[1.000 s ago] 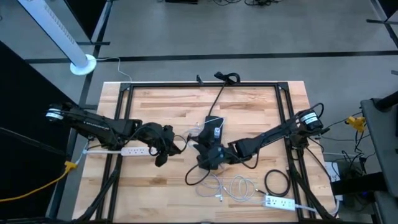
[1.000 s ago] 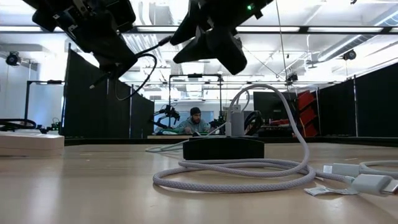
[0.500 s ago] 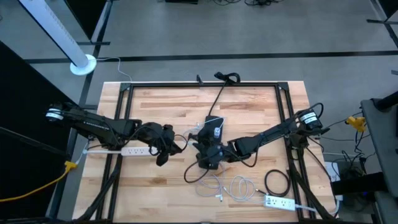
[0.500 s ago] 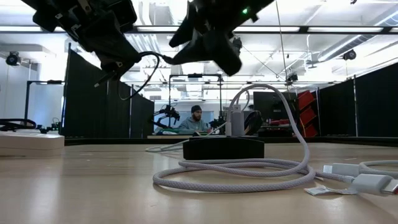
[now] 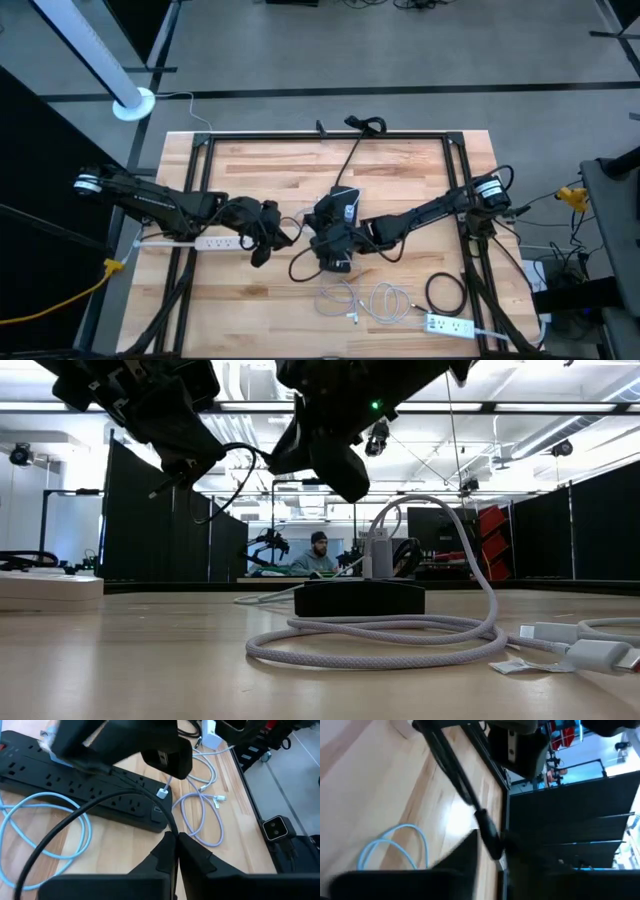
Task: Insert USB
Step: Insert the top black charger cable into the left white outlet extension
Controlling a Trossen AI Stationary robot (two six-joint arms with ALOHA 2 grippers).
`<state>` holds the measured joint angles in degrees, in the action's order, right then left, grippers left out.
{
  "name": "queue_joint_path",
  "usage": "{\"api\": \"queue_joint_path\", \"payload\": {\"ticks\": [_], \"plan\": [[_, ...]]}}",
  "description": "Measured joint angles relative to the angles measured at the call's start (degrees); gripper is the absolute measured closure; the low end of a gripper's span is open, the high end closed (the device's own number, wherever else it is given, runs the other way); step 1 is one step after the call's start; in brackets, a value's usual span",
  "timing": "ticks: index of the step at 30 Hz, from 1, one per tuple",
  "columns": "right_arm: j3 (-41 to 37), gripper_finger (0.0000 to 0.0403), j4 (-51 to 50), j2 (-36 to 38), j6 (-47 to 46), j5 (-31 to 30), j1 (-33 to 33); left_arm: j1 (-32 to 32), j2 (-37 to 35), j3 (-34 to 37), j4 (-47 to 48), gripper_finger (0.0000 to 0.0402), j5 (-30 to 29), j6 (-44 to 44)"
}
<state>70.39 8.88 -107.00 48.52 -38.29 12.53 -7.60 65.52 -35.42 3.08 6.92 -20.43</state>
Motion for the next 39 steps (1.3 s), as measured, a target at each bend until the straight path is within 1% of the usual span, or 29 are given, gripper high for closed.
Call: {"api": "queue_joint_path", "payload": {"ticks": [1, 4, 8, 11, 14, 17, 22, 24, 27, 30, 32, 34, 39], "plan": [[0.0, 0.0383, -0.01, 0.0, -0.09, 0.26, -0.05, 0.02, -0.02, 0.0, -0.02, 0.039, -0.01, 0.28], [0.23, 0.0385, 0.07, 0.0, -1.63, 1.01, -0.04, 0.01, -0.04, 0.0, 0.01, 0.0387, 0.01, 0.41], [0.95, 0.0385, -2.73, 0.32, -6.68, 7.16, -0.14, -0.04, -0.67, 0.0, 0.38, 0.0385, 0.61, 2.66], [2.91, 0.0385, -7.68, 0.4, -12.71, 11.84, -0.74, -0.02, -2.01, 0.0, 0.37, 0.0378, 0.79, 5.13], [4.84, 0.0385, -12.68, 0.42, -21.46, 19.16, -2.34, -0.02, -4.01, 0.0, 0.11, 0.0359, 1.53, 7.37], [6.06, 0.0385, -15.1, 0.42, -29.88, 27.3, -4.48, 0.0, -6.13, 0.0, 1.29, 0.0334, 1.5, 9.12], [8.16, 0.0385, -16.45, 0.42, -40.73, 37.06, -8.14, 0.0, -10.73, 0.0, 10.22, 0.0294, 1.19, 10.85], [8.87, 0.0385, -15.6, 0.45, -43.81, 40.81, -9.26, -0.03, -12.42, 0.04, 11.7, 0.0282, -0.39, 10.4], [9.18, 0.0385, -12.12, 0.53, -46.87, 46.01, -10.41, -0.09, -14.41, 0.22, 11.33, 0.0269, -1.53, 10.32], [9.18, 0.0385, -8.85, 0.72, -48.47, 53.49, -11.04, -0.09, -15.52, 0.32, 11.53, 0.0265, -2.83, 11.41], [9.18, 0.0385, -6.41, 0.86, -50.75, 57.23, -11.17, -0.09, -16.04, 0.33, 11.08, 0.0265, -3.24, 12.32], [9.18, 0.0385, -5.35, 1.03, -52.03, 58.26, -11.19, -0.09, -16.13, 0.35, 8.92, 0.0268, -3.27, 13.71], [9.17, 0.0385, -5.48, 1.03, -51.95, 57.94, -11.19, -0.26, -15.18, 0.37, 0.2, 0.028, -2.82, 16.33]]}}
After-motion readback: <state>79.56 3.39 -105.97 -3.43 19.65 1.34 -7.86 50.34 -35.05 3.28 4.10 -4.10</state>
